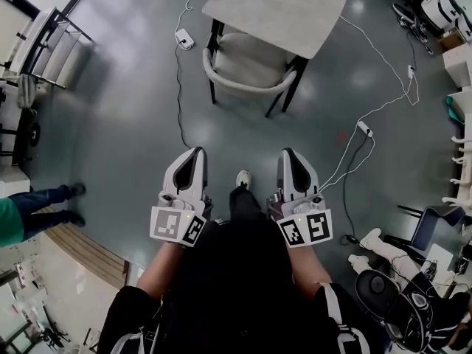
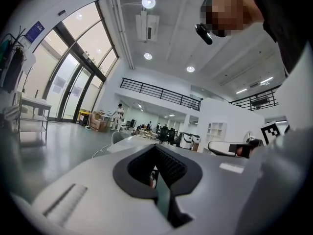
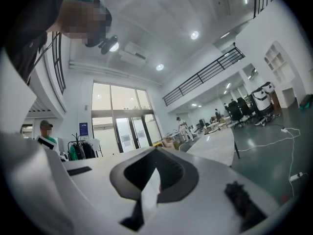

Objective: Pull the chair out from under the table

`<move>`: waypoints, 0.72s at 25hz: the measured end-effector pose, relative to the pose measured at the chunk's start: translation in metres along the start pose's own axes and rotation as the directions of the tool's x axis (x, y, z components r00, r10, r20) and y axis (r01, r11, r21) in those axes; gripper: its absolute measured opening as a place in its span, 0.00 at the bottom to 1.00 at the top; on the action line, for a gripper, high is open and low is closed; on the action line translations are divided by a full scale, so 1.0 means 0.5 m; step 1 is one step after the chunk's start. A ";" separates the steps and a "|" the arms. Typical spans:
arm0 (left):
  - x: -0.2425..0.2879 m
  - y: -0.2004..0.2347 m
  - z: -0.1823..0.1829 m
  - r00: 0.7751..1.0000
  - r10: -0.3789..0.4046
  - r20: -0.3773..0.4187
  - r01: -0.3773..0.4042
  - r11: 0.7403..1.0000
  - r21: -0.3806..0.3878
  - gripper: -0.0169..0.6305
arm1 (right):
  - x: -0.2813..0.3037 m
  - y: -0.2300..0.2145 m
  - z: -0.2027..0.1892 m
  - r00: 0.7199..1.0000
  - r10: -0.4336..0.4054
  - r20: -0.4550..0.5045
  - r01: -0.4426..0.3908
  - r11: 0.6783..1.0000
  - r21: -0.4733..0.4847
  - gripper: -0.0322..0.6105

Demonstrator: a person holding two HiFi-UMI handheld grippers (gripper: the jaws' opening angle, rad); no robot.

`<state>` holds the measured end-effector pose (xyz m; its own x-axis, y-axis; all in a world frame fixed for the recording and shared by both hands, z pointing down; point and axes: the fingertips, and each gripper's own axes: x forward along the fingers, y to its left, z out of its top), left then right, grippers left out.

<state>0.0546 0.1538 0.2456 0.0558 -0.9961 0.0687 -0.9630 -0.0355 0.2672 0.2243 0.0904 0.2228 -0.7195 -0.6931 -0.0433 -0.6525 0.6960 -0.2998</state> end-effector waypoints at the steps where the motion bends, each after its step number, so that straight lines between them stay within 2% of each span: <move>1: 0.015 0.000 0.003 1.000 0.001 -0.002 -0.001 1.000 0.003 0.04 | 0.013 -0.011 0.005 1.000 0.002 0.004 -0.002 1.000 0.005 0.07; 11: 0.122 0.026 0.025 0.999 0.037 -0.007 -0.037 0.999 -0.006 0.04 | 0.102 -0.086 0.020 1.000 0.014 0.000 -0.014 0.999 0.033 0.07; 18: 0.169 0.042 0.039 1.000 0.031 -0.007 -0.031 1.000 -0.006 0.04 | 0.143 -0.098 0.010 0.999 0.007 -0.031 -0.006 0.999 0.045 0.07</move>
<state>0.0338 0.0673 0.2381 0.0278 -0.9961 0.0832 -0.9626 -0.0042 0.2708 0.2061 0.0057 0.2297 -0.7313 -0.6819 -0.0159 -0.6367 0.6908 -0.3426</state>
